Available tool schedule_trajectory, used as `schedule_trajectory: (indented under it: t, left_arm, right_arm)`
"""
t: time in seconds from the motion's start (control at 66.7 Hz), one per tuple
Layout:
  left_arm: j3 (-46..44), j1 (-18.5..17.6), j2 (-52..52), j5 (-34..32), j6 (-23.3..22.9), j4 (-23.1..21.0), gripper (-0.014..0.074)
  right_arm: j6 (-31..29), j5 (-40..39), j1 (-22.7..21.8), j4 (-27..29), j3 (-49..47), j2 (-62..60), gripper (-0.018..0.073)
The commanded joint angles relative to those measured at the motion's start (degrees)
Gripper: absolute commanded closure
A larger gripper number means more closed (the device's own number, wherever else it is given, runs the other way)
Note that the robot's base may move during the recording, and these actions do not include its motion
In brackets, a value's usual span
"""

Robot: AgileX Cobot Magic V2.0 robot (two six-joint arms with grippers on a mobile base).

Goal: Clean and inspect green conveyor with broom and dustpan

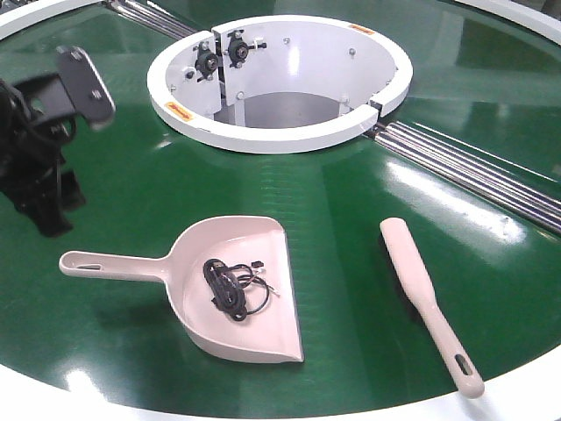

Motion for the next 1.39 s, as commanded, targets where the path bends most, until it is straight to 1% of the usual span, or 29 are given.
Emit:
schedule_trajectory:
  t: [0.0, 0.06, 0.165, 0.24, 0.3, 0.405, 0.51, 0.615, 0.735, 0.855, 0.945, 1.38]
  left_arm:
    - [-1.3, -0.4, -4.8, -5.8, -8.7, 0.1, 0.033]
    - [-1.3, -0.4, -7.1, -8.4, -13.7, 0.1, 0.0419]
    - [-1.1, -0.4, -11.3, -12.4, -22.8, 0.1, 0.0608]
    - [0.7, -0.4, -15.3, -16.0, -28.9, -0.5, 0.0605]
    - [3.6, -0.4, -18.7, -19.4, -30.9, -1.9, 0.0605]
    - [13.5, -0.4, -27.3, -29.4, -31.0, -6.9, 0.0604]
    - [25.4, -0.4, -36.4, -40.2, -30.9, -10.5, 0.0604]
    - [36.6, -0.4, -45.3, -49.0, -30.9, -11.0, 0.0604]
    - [47.2, -0.4, -55.2, -55.8, -30.9, -10.9, 0.0603]
    - [53.5, -0.4, -62.3, -59.0, -30.9, -10.9, 0.0603]
    - [55.4, -0.4, -64.9, -59.5, -30.8, -10.8, 0.0603]
    - [55.4, -0.4, -65.8, -58.8, -30.8, -10.8, 0.0603]
  right_arm:
    - [-0.5, -4.1, -0.2, 0.1, -1.3, 0.7, 0.0567]
    - [-0.5, -4.1, -0.2, 0.1, -1.3, 0.7, 0.0567]
    - [-0.5, -3.6, -0.2, 0.1, -1.3, 0.7, 0.0567]
    - [-0.5, -2.9, -0.2, 0.1, -1.3, 0.7, 0.0567]
    - [-0.5, -2.1, -0.2, 0.1, -1.3, 0.7, 0.0567]
    - [-0.5, -1.5, -0.2, 0.1, -1.3, 0.7, 0.0567]
    - [-0.6, -1.6, -0.2, 0.0, -1.3, 0.7, 0.0567]
    - [-0.6, -1.7, -0.2, 0.0, -1.3, 0.7, 0.0567]
    - [-0.6, -2.0, -0.2, 0.0, -1.3, 0.7, 0.0567]
    - [-0.5, -0.2, -0.2, 1.2, -1.3, 0.7, 0.0567]
    - [-0.5, 0.8, -0.2, 1.2, -1.3, 0.7, 0.0567]
    - [-0.5, 1.3, -0.2, 1.2, -1.3, 0.7, 0.0567]
